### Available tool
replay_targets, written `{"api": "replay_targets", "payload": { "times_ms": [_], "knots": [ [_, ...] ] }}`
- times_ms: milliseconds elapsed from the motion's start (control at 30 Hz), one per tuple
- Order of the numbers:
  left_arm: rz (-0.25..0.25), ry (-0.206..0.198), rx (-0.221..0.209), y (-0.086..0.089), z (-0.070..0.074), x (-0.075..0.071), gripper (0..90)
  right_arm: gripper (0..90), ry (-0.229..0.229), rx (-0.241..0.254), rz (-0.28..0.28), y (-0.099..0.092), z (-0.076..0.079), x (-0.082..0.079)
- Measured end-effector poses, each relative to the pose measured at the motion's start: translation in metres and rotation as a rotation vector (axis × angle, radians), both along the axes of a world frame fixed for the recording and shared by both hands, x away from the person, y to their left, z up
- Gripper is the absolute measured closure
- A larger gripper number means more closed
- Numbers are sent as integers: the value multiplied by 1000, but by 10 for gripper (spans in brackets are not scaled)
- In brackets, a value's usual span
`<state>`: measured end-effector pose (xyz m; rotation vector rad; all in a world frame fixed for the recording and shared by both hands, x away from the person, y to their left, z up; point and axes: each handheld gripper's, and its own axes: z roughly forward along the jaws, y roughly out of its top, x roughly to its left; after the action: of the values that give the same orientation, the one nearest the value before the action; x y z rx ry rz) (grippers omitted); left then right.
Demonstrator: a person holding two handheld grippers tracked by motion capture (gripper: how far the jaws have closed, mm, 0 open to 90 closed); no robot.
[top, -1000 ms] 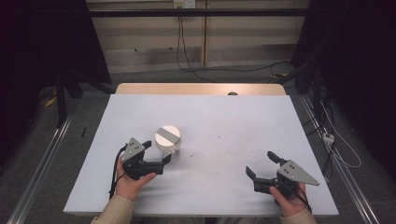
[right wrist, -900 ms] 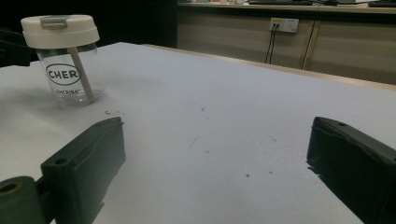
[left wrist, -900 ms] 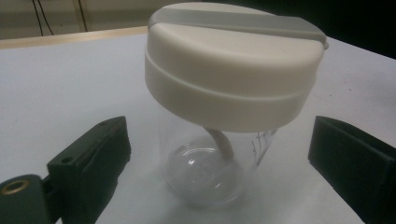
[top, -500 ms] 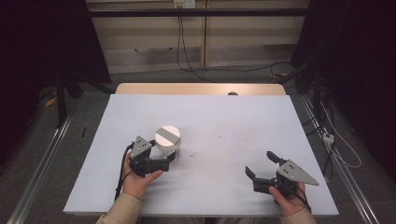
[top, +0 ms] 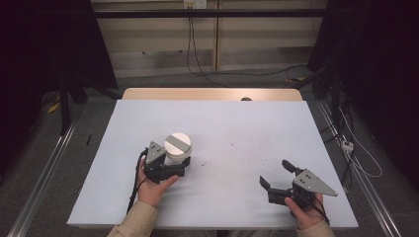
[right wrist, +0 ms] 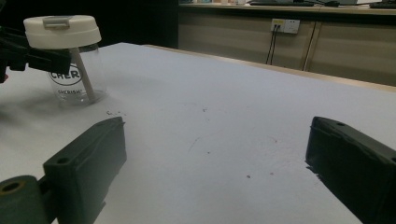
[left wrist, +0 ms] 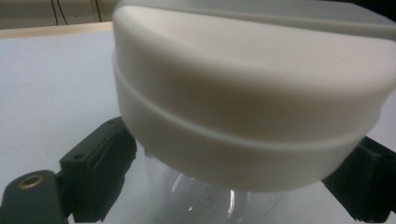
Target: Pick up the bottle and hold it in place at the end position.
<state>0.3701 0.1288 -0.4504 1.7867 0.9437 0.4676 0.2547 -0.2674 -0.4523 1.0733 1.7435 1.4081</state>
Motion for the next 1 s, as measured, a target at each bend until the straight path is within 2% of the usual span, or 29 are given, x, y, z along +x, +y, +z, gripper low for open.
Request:
{"api": "replay_targets", "payload": {
  "times_ms": [233, 533, 1000],
  "knots": [
    [24, -7, -3, -7, -2, 4, 127, 45, -1, 1, 0, 0, 0, 0],
    [29, -28, 8, -11, -3, 5, 161, 46, 0, 0, 5, 0, 0, 0],
    [12, -31, 4, -5, -1, 6, 176, 47, -5, -1, 5, 1, 1, 1]
  ]
}}
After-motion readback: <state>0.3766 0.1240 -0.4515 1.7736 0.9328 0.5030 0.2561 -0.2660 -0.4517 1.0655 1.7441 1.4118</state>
